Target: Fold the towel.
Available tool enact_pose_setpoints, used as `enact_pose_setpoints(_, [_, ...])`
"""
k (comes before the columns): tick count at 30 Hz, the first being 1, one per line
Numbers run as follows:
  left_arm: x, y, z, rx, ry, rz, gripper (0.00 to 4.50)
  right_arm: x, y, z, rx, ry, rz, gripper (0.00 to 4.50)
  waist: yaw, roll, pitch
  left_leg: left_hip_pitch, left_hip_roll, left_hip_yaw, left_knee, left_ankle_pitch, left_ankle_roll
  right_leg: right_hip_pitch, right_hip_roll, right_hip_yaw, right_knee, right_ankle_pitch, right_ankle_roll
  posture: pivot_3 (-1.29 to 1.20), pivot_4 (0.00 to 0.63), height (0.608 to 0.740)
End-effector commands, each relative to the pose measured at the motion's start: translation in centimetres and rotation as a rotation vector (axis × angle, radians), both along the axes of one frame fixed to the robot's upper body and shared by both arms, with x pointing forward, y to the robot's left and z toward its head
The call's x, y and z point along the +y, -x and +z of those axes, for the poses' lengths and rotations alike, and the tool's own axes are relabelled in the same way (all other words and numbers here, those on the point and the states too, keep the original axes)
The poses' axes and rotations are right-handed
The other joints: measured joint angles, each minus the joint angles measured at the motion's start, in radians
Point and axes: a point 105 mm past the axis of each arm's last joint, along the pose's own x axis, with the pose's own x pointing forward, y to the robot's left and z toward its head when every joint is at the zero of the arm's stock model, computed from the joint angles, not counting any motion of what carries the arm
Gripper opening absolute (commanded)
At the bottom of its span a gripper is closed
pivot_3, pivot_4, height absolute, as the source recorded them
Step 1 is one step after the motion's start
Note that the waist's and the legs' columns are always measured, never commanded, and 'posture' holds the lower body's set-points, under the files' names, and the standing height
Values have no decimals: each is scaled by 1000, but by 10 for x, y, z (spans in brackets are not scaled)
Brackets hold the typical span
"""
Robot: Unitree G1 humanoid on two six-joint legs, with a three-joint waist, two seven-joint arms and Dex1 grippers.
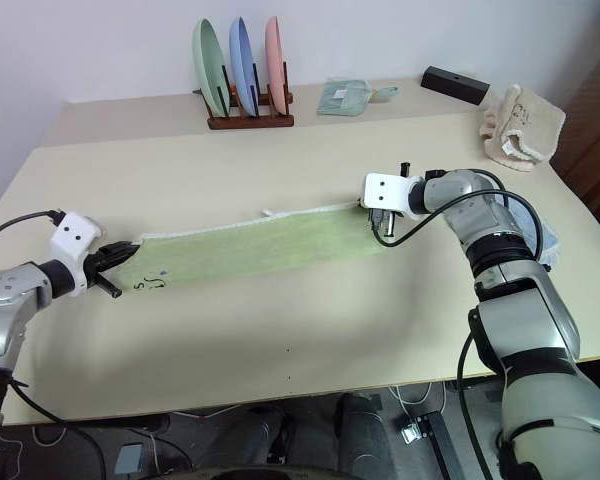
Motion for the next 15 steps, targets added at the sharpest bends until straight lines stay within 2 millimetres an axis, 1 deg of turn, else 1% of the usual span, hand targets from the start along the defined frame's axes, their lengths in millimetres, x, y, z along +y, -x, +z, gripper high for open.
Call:
enact_pose_setpoints(1, [13, -8, 15, -76, -6, 80, 1920, 0, -5, 20, -59, -20, -5, 887, -3, 0, 0, 0, 0, 0, 0, 0, 0, 0, 0, 0, 0, 0, 0, 0, 150, 740])
enact_pose_setpoints(2, [17, -10, 16, -93, -19, 107, 2365, -3, -5, 21, -74, -11, -13, 1320, -7, 0, 0, 0, 0, 0, 0, 0, 0, 0, 0, 0, 0, 0, 0, 0, 150, 740])
enact_pose_setpoints(3, [21, -12, 17, -108, -19, 138, 3029, -7, -6, 23, -90, -6, -26, 1930, -9, 0, 0, 0, 0, 0, 0, 0, 0, 0, 0, 0, 0, 0, 0, 0, 150, 740])
enact_pose_setpoints(4, [24, -12, 18, -119, -15, 161, 3331, -11, -6, 26, -105, -2, -37, 2204, -11, 0, 0, 0, 0, 0, 0, 0, 0, 0, 0, 0, 0, 0, 0, 0, 150, 740])
enact_pose_setpoints(5, [26, -12, 20, -130, -7, 177, 3880, -15, -6, 28, -118, 0, -48, 2795, -13, 0, 0, 0, 0, 0, 0, 0, 0, 0, 0, 0, 0, 0, 0, 0, 150, 740])
enact_pose_setpoints(6, [28, -11, 22, -146, 11, 196, 4345, -22, -6, 34, -151, -11, -75, 3193, -14, 0, 0, -1, 0, 0, 0, 0, 0, 0, 0, 0, 0, 0, 0, 0, 150, 740])
enact_pose_setpoints(10, [33, -3, 27, -207, -1, 247, 4345, -44, -3, 56, -249, -99, -171, 3193, -15, 0, 0, -1, 0, 0, 0, 0, 0, -1, 0, 0, 0, 0, 0, 0, 150, 740])
enact_pose_setpoints(13, [32, 2, 33, -256, 4, 271, 4345, -59, 7, 63, -248, -176, -232, 3193, -12, 0, 0, 0, 0, 0, 0, 0, 0, 0, 0, 0, 0, 0, 0, 0, 150, 740])
enact_pose_setpoints(14, [29, 3, 39, -292, 16, 276, 4375, -68, 19, 61, -183, -260, -272, 3464, -7, 0, 0, -1, 0, 0, 0, 0, 0, 0, 0, 0, 0, 0, 0, 0, 150, 740])
enact_pose_setpoints(15, [27, 3, 44, -317, 24, 280, 4384, -72, 29, 60, -128, -319, -292, 3739, -1, 0, 0, -1, 0, -1, 0, 0, 0, 0, 0, 0, -1, 0, 0, 0, 150, 740])
